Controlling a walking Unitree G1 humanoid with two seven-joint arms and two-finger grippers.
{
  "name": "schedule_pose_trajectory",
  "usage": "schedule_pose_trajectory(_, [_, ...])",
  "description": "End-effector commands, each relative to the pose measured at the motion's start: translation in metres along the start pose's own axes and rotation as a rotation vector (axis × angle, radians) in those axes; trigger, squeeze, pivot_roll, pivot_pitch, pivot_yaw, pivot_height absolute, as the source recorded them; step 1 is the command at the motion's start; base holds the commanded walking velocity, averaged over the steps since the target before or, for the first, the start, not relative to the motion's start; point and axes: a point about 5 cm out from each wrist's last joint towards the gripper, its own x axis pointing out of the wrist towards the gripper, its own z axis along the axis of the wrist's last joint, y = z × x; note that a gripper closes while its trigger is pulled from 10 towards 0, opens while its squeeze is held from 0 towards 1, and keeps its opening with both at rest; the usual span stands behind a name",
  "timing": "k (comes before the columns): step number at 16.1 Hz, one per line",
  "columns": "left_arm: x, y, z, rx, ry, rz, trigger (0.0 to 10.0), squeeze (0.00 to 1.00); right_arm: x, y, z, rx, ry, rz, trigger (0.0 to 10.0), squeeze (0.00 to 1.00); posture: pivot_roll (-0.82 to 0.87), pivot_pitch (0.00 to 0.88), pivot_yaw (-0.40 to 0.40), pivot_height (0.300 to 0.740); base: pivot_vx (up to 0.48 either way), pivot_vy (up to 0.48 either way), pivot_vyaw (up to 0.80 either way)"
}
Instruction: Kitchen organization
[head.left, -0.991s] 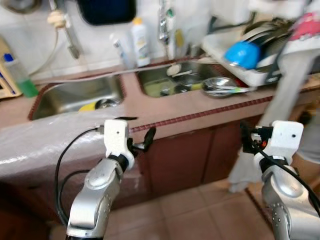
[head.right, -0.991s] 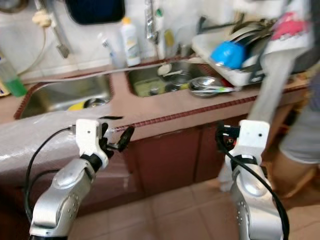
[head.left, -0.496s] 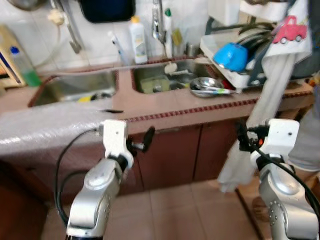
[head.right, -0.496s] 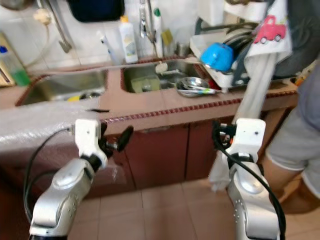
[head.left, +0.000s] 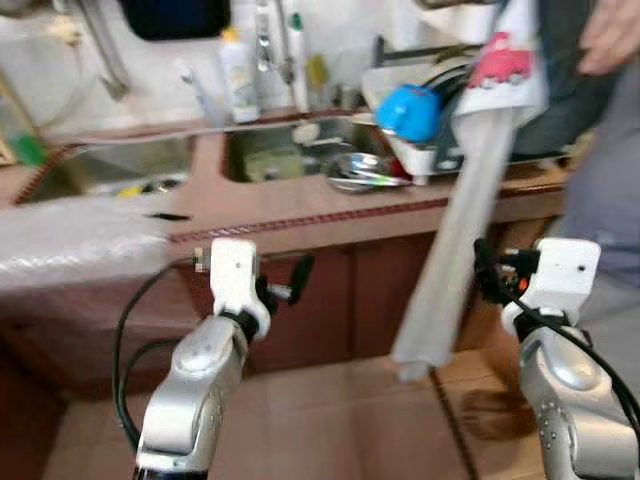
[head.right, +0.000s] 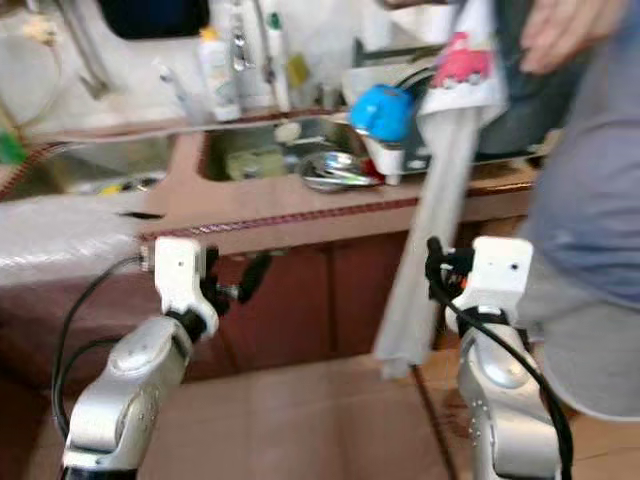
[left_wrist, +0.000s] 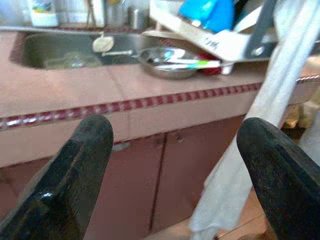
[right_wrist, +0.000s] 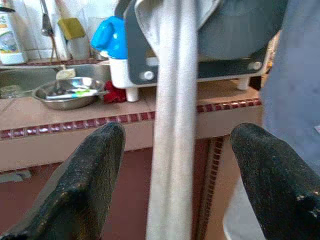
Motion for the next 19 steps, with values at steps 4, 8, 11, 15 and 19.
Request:
schedule_pose_trajectory(4, [-0.006,0.014,-0.013,0.015,0.057,0.040,10.0,0.00,0.001,0.007,-0.001,0.014,-0.002,0.029,10.0,0.00,-0.05,0.000,0.102,0.740,0.000,0.000,0.00])
schedule_pose_trajectory(8, [-0.013,0.033,-0.055,0.034,0.188,0.074,10.0,0.00,-0.003,0.019,-0.029,0.005,0.083,0.119,10.0,0.00,-0.04,0.000,0.100,0.740,0.000,0.000,0.00])
schedule_pose_trajectory(11, [-0.024,0.051,-0.103,0.070,0.357,0.096,10.0,0.00,-0.013,0.024,-0.081,-0.024,0.239,0.174,10.0,0.00,-0.05,0.000,0.105,0.740,0.000,0.000,0.00])
schedule_pose_trajectory(15, [-0.038,0.066,-0.160,0.088,0.582,0.162,10.0,0.00,-0.032,0.031,-0.163,-0.006,0.538,0.219,10.0,0.00,-0.05,0.000,0.099,0.740,0.000,0.000,0.00])
schedule_pose_trajectory(19, [-0.086,0.070,-0.215,0.071,0.931,0.182,10.0,0.00,-0.071,0.024,-0.228,-0.164,0.894,0.232,10.0,0.00,-0.06,0.000,0.094,0.740,0.000,0.000,0.00])
